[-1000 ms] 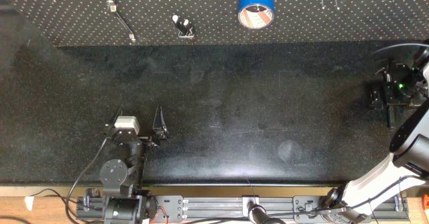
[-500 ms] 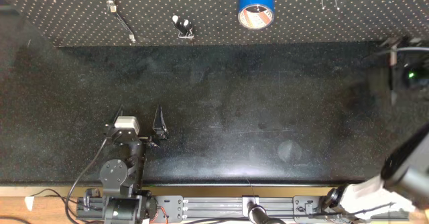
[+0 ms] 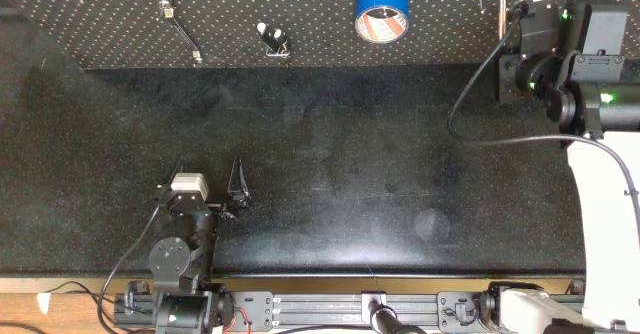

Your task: Place Tools Onto Pegboard

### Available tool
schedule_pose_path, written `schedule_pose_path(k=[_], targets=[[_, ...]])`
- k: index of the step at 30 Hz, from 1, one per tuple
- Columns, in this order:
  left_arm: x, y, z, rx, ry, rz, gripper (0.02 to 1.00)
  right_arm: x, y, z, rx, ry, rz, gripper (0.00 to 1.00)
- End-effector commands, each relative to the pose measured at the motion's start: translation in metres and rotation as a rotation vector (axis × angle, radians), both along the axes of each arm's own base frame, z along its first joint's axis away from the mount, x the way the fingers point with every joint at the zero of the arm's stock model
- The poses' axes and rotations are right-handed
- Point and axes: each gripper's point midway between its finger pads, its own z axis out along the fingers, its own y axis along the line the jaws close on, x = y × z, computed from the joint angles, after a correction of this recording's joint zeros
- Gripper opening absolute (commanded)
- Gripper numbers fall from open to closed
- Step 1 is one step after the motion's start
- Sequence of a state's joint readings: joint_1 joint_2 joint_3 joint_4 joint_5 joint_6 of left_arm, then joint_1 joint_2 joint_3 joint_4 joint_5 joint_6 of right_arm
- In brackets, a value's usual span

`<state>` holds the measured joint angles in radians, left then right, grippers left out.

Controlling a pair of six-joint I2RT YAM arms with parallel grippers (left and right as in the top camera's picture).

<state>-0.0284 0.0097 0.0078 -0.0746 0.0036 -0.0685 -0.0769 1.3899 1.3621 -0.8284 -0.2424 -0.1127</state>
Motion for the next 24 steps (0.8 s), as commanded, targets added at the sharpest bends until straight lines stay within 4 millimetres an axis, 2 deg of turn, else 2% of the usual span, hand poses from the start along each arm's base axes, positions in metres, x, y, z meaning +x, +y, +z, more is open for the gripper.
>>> schedule_pose_path(k=[1,4,9,10,12,17,24], targets=[[0.000,0.000,-0.001,-0.004,0.002,0.003,0.996,0.010,0.002,-0.017,0.017,0.047,-0.004,0.075],[0.000,0.000,-0.001,-0.004,0.002,0.003,0.996,0.019,0.001,-0.036,0.020,0.086,-0.004,0.075],[0.000,0.000,-0.001,-0.004,0.002,0.003,0.996,0.040,0.000,-0.034,0.015,0.023,-0.003,0.075],[0.000,0.000,-0.001,-0.004,0.002,0.003,0.998,0.042,0.000,-0.038,0.016,0.031,-0.003,0.075],[0.000,0.000,-0.001,-0.004,0.002,0.003,0.996,0.044,0.000,-0.046,0.018,0.050,-0.003,0.075],[0.000,0.000,-0.001,-0.004,0.002,0.003,0.996,0.044,0.006,-0.049,0.012,0.058,0.018,0.075],[0.000,0.000,-0.001,-0.004,0.002,0.003,0.996,0.034,0.006,-0.057,-0.003,0.106,0.035,0.077]])
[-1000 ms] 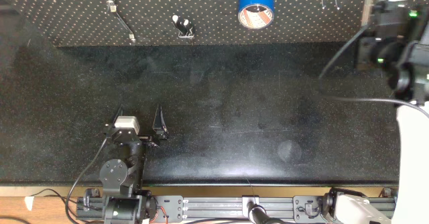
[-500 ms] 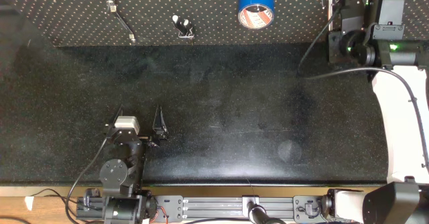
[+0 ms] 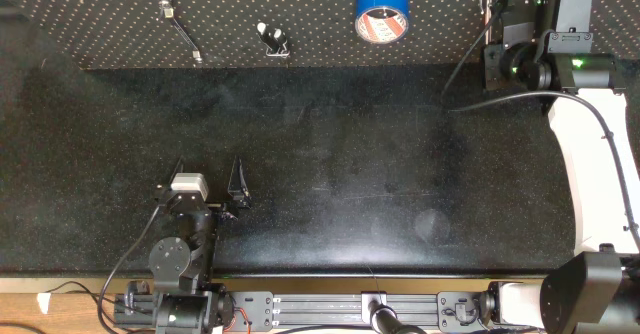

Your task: Place Tools Onto Pegboard

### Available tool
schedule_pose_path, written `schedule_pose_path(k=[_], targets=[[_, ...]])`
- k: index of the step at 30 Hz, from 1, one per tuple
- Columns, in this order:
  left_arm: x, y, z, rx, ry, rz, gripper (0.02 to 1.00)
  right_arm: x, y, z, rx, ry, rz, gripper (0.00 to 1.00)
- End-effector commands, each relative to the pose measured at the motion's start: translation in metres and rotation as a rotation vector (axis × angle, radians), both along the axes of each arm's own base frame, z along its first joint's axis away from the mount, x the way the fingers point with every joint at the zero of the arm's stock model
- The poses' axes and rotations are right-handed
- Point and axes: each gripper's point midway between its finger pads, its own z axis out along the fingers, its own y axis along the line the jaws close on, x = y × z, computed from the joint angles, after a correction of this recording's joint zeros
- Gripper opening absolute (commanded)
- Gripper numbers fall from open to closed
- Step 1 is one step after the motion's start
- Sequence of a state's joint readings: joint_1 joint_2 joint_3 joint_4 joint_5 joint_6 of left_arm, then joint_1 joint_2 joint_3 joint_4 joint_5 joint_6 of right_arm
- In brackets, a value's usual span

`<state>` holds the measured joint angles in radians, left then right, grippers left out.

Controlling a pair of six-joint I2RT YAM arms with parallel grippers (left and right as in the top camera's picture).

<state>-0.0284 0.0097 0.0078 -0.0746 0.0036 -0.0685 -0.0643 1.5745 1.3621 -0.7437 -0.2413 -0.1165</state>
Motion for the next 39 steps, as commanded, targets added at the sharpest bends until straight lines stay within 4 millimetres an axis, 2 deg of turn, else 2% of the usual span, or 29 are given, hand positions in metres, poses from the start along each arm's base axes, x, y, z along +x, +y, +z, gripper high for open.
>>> schedule_pose_path(k=[1,2,5,8,10,11,13,15,18,22,23,28,32,35,39], targets=[[0.000,0.000,-0.001,-0.004,0.002,0.003,0.996,-0.001,0.003,-0.001,-0.006,0.008,0.021,0.082],[0.000,0.000,-0.001,-0.004,0.002,0.003,0.996,-0.001,0.003,-0.001,-0.006,0.008,0.021,0.255],[0.000,0.000,-0.001,-0.004,0.002,0.003,0.996,-0.001,0.003,-0.001,-0.006,0.008,0.021,0.318],[0.000,0.000,-0.001,-0.004,0.002,0.003,0.996,0.000,0.003,-0.001,-0.006,0.007,0.021,0.478],[0.000,0.000,-0.001,-0.004,0.002,0.003,0.996,0.002,0.003,0.001,-0.007,-0.004,0.021,0.766],[0.000,0.000,-0.001,-0.004,0.002,0.003,0.996,0.004,0.003,0.002,-0.007,-0.015,0.021,0.976],[0.000,0.000,-0.001,-0.004,0.002,0.003,0.996,0.008,0.003,0.001,-0.010,-0.036,0.021,0.976],[0.000,0.000,-0.001,-0.004,0.002,0.003,0.996,-0.001,0.005,-0.008,-0.004,-0.022,0.025,0.976],[0.000,0.000,-0.001,-0.004,0.002,0.003,0.996,-0.015,0.015,-0.023,0.009,-0.149,0.055,0.976],[0.000,0.000,-0.001,-0.004,0.002,0.003,0.996,-0.058,0.018,-0.032,-0.004,-0.478,0.057,0.976],[0.000,0.000,-0.001,-0.004,0.002,0.003,0.996,-0.079,0.019,-0.038,-0.009,-0.579,0.056,0.976],[0.000,0.000,-0.001,-0.004,0.002,0.003,0.996,-0.125,0.020,-0.052,0.086,-0.693,-0.018,0.976],[0.000,0.000,-0.001,-0.004,0.002,0.003,0.996,-0.141,0.021,-0.051,0.132,-0.754,-0.042,0.976],[0.000,0.000,-0.001,-0.004,0.002,0.003,0.996,-0.147,0.022,-0.030,0.136,-0.832,-0.034,0.976],[0.000,0.000,-0.001,-0.004,0.002,0.003,0.996,-0.167,0.035,-0.033,0.156,-0.822,0.011,0.976]])
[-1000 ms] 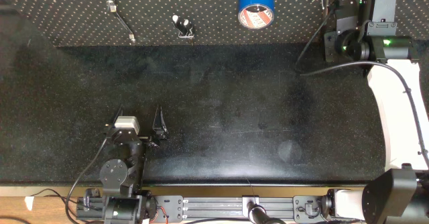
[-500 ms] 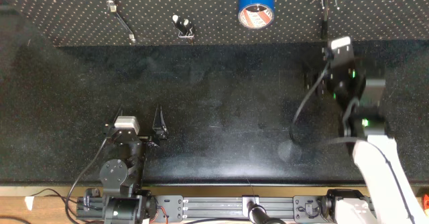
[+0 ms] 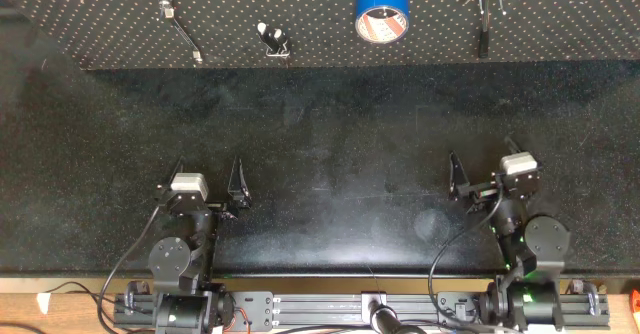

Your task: Place Tools Onto Pegboard

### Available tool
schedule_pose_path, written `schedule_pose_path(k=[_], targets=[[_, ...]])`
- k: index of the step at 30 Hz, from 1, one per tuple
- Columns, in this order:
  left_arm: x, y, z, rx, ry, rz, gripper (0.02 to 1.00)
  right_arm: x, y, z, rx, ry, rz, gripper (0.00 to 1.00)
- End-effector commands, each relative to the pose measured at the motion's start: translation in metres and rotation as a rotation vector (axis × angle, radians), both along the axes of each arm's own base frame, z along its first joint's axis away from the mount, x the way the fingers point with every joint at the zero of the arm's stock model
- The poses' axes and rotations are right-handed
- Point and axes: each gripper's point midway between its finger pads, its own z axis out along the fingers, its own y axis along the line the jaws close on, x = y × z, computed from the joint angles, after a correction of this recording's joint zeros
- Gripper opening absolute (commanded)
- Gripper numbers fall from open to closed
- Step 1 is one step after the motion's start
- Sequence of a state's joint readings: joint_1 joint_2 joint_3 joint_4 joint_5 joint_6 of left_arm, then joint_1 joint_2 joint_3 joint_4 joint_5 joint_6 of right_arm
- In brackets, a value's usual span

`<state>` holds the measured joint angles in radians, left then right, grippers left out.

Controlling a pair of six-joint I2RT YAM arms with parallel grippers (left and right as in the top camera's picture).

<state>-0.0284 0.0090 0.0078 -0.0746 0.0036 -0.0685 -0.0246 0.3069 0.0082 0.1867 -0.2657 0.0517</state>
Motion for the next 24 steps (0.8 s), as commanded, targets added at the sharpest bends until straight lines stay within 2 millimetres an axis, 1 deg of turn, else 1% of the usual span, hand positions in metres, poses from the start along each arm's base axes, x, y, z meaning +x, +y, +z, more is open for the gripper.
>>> schedule_pose_path(k=[1,2,24], targets=[[-0.0003,0.0002,-0.0012,-0.004,0.002,0.003,0.996,-0.0170,0.0106,0.0046,0.017,-0.027,0.046,0.976],[-0.0003,0.0002,-0.0012,-0.004,0.002,0.003,0.996,-0.0200,0.0106,0.0111,0.019,-0.057,0.046,0.976],[-0.0003,0.0002,-0.0012,-0.004,0.002,0.003,0.996,-0.0201,0.0103,0.0119,0.019,-0.061,0.044,0.976]])
